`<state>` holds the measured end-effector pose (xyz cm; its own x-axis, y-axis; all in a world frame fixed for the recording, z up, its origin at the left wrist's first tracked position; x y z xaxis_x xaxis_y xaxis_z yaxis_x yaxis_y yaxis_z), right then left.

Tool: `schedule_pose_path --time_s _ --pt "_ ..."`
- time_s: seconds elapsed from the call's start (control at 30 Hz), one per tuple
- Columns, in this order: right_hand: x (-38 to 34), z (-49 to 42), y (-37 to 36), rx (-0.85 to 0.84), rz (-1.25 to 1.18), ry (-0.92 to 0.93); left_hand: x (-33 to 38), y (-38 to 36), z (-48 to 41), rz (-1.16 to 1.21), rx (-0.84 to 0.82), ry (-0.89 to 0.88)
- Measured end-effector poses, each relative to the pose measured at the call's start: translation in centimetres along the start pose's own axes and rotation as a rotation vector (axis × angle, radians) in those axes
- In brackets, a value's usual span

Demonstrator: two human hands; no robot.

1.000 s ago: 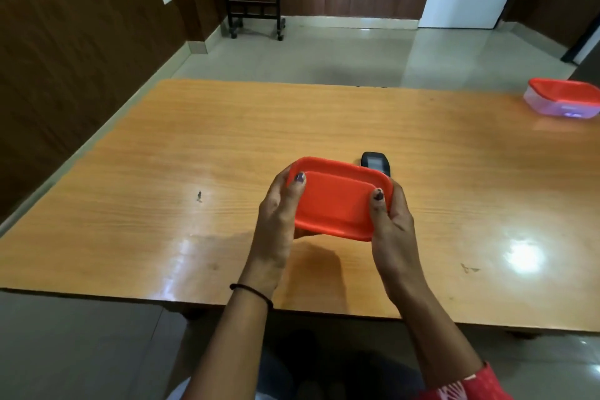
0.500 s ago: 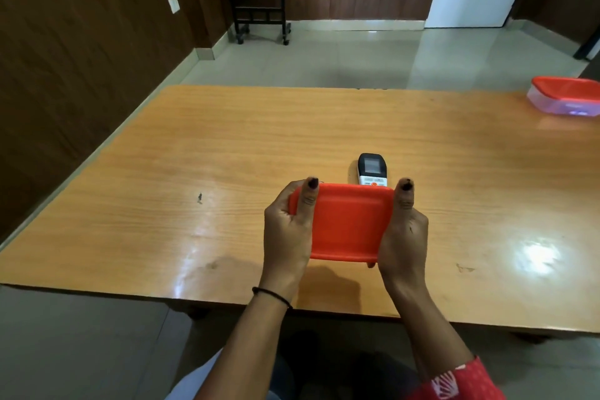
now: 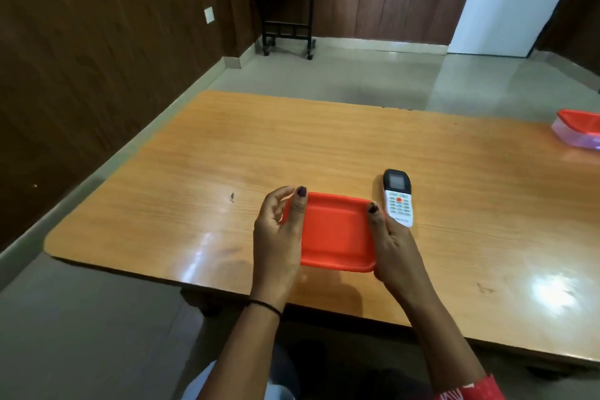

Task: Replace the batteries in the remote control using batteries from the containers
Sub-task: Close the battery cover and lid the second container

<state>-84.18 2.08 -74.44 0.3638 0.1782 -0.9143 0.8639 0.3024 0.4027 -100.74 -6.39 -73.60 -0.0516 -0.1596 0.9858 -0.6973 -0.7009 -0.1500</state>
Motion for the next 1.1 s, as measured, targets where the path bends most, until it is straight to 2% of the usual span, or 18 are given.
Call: schedule_pose_path --time_s 0.1,0.2,0.4,0.6,0.9,1.1 --pt "-0.9 1.1 -2.2 -0.033 -0.134 -0.065 0.3 4.0 0.7 0.12 0.059 0.077" --pt "-2.1 2.3 -6.0 -0.112 -0.16 -0.085 0.0 8.9 1.7 0.184 0.093 0.109" --pt "-6.2 3.4 -18.3 -0.329 -0.081 -0.061 0.5 22.1 0.3 0.037 0.368 0.073" --pt "-10.6 0.8 -27.5 -0.319 -0.012 0.003 1.0 31.7 -4.0 -0.213 0.484 0.051" --pt "-10.9 -0.6 -34.1 -0.448 -0.012 -0.029 0.0 36.7 -8.4 -0.286 0.538 0.097" --pt "-10.4 -0.1 -34.3 -0.411 -0.097 -0.046 0.1 36.8 -8.4 -0.302 0.534 0.106"
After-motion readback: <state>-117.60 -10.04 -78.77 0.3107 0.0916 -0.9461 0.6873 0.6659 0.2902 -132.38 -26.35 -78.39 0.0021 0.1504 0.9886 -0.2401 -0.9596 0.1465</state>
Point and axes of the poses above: each hand's wrist, its own z-axis away from the middle knuckle, its own y-axis out of the back of the hand, x = y × z, the point moved 9 cm from there along -z, towards the middle knuckle, and after that the axes turned 8 degrees about z, right-handed, at the moved point
